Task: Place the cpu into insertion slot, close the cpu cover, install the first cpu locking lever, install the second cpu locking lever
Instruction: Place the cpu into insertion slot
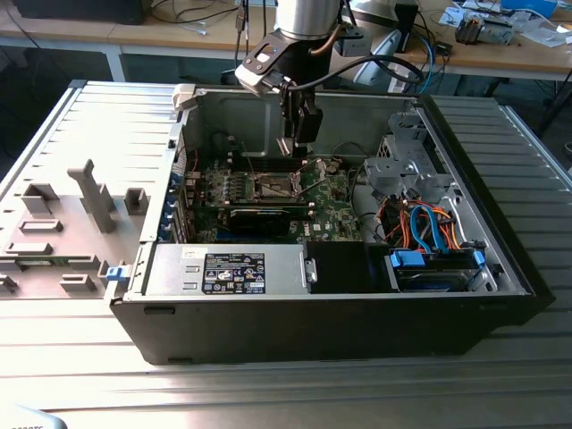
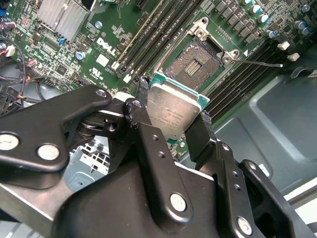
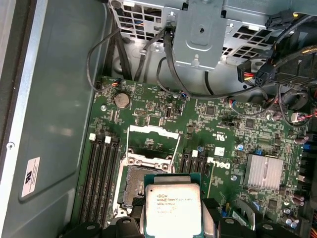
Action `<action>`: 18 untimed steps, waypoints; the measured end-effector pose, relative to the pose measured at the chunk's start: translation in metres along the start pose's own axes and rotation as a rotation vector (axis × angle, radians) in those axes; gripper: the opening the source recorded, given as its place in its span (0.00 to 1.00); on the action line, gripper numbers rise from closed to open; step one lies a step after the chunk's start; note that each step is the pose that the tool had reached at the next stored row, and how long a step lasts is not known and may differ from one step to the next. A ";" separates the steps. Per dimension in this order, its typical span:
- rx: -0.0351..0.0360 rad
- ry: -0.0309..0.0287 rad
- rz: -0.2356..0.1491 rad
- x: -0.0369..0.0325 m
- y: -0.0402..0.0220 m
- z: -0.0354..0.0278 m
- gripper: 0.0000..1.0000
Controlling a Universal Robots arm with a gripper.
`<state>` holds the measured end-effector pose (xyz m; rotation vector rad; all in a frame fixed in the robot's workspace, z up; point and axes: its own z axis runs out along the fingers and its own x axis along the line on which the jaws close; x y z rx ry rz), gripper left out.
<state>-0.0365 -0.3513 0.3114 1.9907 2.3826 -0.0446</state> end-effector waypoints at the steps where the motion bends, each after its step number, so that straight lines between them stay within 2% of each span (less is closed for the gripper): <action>1: 0.0000 0.0000 0.001 0.0000 0.0000 0.0000 0.54; 18: 0.0007 0.0000 0.016 0.0000 0.0000 0.0002 0.54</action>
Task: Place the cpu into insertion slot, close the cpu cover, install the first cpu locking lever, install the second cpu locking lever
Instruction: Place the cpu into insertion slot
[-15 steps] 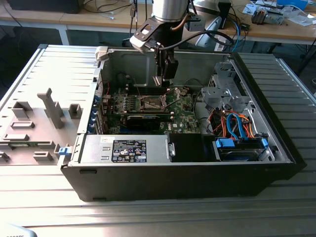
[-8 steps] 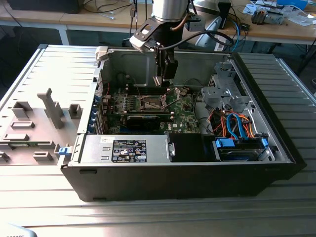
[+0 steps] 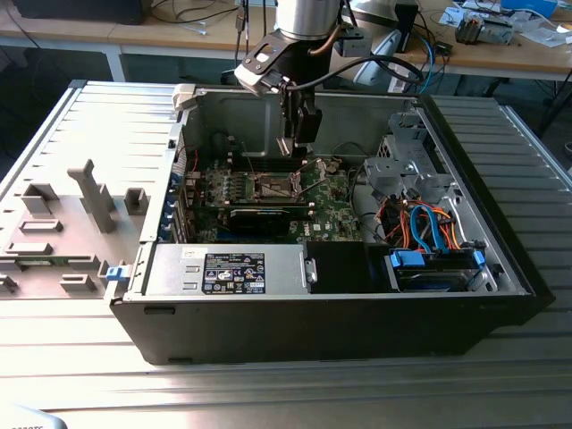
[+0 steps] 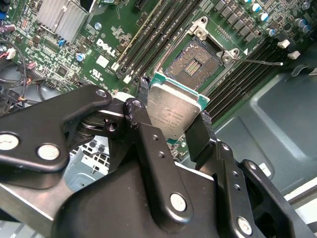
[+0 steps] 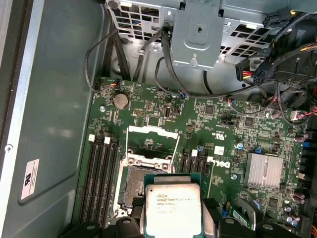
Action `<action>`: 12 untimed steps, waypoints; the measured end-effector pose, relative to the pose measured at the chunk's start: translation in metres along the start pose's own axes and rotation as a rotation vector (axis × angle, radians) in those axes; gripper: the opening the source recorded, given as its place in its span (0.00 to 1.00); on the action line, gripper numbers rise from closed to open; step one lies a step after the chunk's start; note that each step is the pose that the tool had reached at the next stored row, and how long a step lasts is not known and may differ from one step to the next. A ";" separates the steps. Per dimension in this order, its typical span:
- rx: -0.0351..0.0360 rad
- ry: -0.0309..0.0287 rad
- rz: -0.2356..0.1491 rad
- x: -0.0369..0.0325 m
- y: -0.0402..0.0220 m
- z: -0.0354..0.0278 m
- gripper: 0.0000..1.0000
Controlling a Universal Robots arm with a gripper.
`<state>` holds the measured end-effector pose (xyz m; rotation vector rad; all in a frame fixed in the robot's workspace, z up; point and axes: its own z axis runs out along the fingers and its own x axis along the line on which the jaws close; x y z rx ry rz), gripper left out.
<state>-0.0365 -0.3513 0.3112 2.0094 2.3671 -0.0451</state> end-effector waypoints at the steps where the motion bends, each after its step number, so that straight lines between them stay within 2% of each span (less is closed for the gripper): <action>1: 0.0000 0.0000 0.001 0.0000 0.0000 0.0000 0.54; 12: 0.0005 0.0000 0.010 0.0000 0.0000 0.0001 0.54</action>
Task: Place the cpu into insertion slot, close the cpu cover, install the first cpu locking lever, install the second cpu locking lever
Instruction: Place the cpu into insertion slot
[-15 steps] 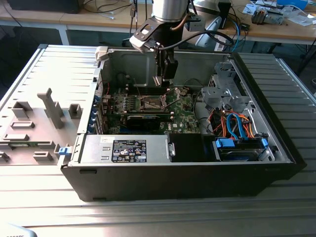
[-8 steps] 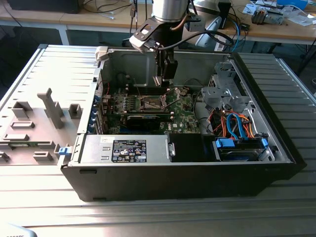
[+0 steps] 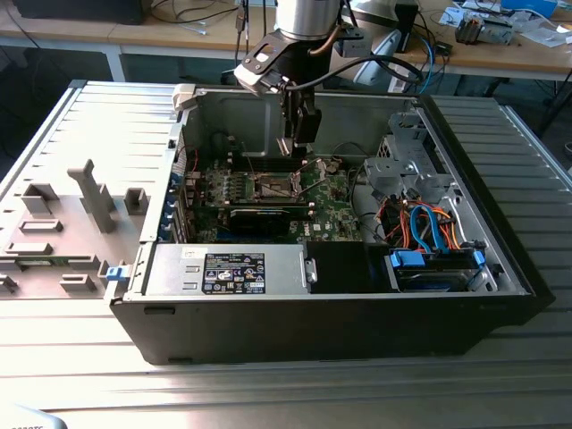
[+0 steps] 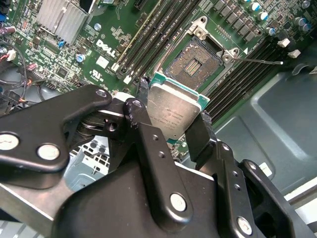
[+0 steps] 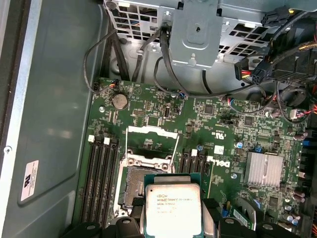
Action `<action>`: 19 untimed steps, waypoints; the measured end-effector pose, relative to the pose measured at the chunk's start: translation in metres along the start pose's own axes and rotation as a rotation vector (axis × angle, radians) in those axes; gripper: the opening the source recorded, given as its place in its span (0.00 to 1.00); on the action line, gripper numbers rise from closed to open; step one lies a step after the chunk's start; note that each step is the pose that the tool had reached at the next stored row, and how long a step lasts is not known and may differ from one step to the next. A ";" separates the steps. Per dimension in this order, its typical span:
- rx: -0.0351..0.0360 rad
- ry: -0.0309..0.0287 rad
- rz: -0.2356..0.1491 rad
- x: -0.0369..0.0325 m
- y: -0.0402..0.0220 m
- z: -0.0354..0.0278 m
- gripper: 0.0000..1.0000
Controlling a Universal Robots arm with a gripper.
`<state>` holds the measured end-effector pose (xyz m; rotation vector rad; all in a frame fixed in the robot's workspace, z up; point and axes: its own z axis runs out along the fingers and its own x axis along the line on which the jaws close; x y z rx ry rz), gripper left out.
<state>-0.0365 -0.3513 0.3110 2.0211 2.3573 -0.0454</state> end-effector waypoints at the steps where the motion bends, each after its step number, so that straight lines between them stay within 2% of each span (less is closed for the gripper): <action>1: 0.0001 0.0000 0.001 0.0000 0.0000 0.0000 0.54; 19: 0.0007 0.0000 0.015 0.0000 0.0000 0.0003 0.54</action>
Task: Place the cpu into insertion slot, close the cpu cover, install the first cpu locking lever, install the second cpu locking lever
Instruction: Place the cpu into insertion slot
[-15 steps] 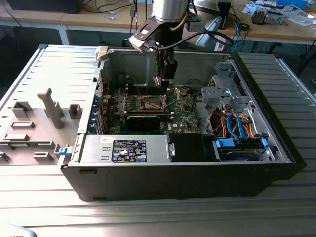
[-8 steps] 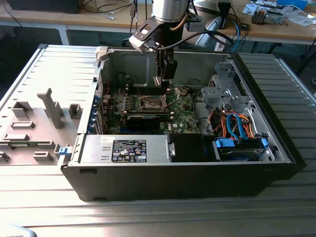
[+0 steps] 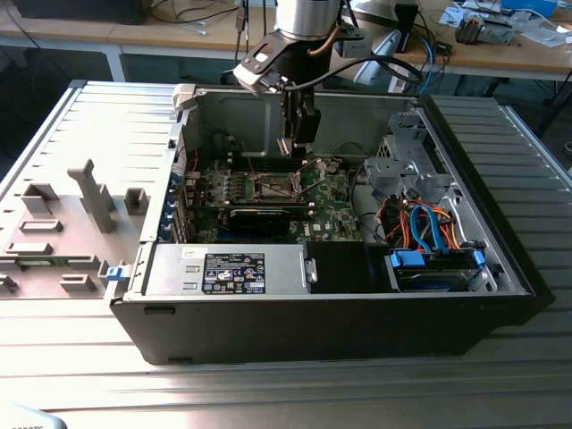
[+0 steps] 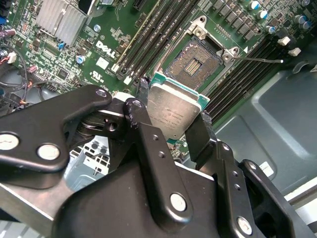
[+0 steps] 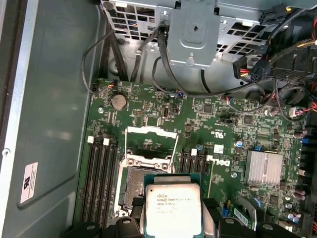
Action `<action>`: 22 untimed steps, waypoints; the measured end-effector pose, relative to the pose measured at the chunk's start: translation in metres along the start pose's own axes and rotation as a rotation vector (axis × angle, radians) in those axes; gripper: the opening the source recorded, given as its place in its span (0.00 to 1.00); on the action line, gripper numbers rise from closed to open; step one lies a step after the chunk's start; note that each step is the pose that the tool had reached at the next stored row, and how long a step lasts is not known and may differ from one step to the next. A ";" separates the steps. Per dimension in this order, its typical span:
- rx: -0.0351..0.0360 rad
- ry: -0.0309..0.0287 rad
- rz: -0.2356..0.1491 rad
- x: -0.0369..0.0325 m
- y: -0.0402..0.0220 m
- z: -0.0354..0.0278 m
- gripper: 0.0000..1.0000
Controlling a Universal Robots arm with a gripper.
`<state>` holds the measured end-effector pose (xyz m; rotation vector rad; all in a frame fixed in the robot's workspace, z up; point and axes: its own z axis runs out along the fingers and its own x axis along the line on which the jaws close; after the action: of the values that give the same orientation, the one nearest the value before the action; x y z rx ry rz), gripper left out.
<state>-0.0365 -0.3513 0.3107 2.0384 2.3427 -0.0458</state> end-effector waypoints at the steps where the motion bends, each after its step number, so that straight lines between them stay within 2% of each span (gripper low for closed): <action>1: 0.0000 0.0000 0.001 0.0000 0.0000 0.0000 0.54; 22: 0.0007 -0.0001 0.016 0.0000 0.0000 0.0003 0.54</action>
<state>-0.0365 -0.3513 0.3104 2.0567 2.3268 -0.0462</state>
